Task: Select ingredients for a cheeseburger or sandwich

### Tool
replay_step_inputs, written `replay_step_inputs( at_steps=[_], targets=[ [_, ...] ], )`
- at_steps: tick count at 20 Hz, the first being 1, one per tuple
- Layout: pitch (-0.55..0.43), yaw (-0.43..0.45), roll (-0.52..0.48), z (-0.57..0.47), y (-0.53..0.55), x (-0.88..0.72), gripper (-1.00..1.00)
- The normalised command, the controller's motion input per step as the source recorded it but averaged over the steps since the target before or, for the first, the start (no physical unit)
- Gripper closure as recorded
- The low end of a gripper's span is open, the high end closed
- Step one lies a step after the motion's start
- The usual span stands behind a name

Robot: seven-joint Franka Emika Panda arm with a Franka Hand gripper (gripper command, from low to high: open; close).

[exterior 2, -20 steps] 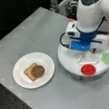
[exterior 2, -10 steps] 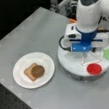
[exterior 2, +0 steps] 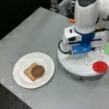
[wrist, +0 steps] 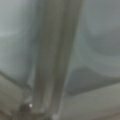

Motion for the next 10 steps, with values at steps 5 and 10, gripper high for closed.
replay_step_inputs(
  at_steps=[5, 10],
  targets=[
    [0.045, 0.201, 0.138, -0.07, -0.16, -0.07, -1.00],
    [0.068, 0.175, 0.126, 0.04, -0.08, -0.07, -1.00]
  ],
)
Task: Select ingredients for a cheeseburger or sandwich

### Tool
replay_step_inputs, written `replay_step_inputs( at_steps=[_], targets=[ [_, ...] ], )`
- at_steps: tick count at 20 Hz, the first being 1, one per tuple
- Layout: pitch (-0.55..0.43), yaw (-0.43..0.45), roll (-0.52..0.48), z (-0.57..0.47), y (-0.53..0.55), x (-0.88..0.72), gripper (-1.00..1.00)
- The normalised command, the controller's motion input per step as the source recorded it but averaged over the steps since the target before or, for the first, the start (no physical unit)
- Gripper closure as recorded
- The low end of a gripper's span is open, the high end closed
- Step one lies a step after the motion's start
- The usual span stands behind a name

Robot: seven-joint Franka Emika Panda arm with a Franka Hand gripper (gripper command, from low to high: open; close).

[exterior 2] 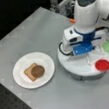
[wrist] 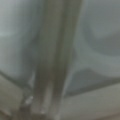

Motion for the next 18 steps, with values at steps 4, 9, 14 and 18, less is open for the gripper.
replay_step_inputs(
  at_steps=[4, 9, 14, 18],
  targets=[
    [0.076, 0.165, 0.123, 0.14, 0.02, -0.04, -1.00],
    [0.073, 0.150, 0.124, 0.15, 0.05, -0.01, -1.00],
    [0.074, 0.141, 0.141, 0.10, 0.08, 0.05, -1.00],
    [0.039, 0.082, 0.136, 0.01, 0.11, 0.07, -1.00]
  ],
)
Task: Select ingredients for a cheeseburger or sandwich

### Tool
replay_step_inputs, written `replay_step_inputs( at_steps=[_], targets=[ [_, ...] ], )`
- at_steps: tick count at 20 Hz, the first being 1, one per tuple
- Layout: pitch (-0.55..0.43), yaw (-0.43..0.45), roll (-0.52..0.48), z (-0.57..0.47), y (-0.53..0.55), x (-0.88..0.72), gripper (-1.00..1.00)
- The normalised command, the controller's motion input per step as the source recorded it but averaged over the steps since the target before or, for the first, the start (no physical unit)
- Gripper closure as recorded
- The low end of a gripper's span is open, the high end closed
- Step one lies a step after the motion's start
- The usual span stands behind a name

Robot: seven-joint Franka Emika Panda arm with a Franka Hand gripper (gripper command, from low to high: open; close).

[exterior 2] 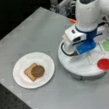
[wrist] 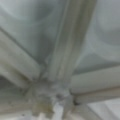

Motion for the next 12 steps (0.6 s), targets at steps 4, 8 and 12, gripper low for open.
replay_step_inputs(
  at_steps=[4, 8, 12],
  targets=[
    [0.015, 0.047, 0.117, -0.02, 0.13, 0.09, -1.00],
    [0.006, 0.097, 0.113, 0.02, 0.16, 0.09, -1.00],
    [0.033, 0.145, 0.137, 0.05, 0.19, 0.07, -1.00]
  ],
)
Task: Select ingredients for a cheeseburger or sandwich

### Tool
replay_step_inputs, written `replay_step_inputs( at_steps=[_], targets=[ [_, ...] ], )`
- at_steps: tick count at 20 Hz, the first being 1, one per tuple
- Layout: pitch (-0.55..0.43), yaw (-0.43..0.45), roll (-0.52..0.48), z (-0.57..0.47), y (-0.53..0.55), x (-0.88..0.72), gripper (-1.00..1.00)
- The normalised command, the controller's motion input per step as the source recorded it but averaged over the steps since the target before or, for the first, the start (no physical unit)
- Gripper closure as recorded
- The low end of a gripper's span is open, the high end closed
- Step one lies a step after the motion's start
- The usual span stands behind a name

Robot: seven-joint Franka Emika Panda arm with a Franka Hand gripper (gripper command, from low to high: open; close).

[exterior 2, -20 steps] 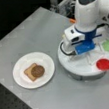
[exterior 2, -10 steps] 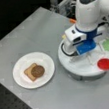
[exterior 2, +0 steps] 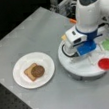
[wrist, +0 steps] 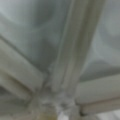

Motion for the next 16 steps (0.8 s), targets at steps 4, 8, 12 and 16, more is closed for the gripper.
replay_step_inputs(
  at_steps=[4, 8, 12, 16],
  targets=[
    [0.052, 0.202, 0.153, 0.08, 0.16, 0.05, -1.00],
    [0.066, 0.197, 0.169, 0.07, 0.11, 0.07, -1.00],
    [0.065, 0.107, 0.175, 0.05, 0.11, 0.09, -1.00],
    [0.064, 0.029, 0.170, 0.04, 0.12, 0.09, -1.00]
  ],
)
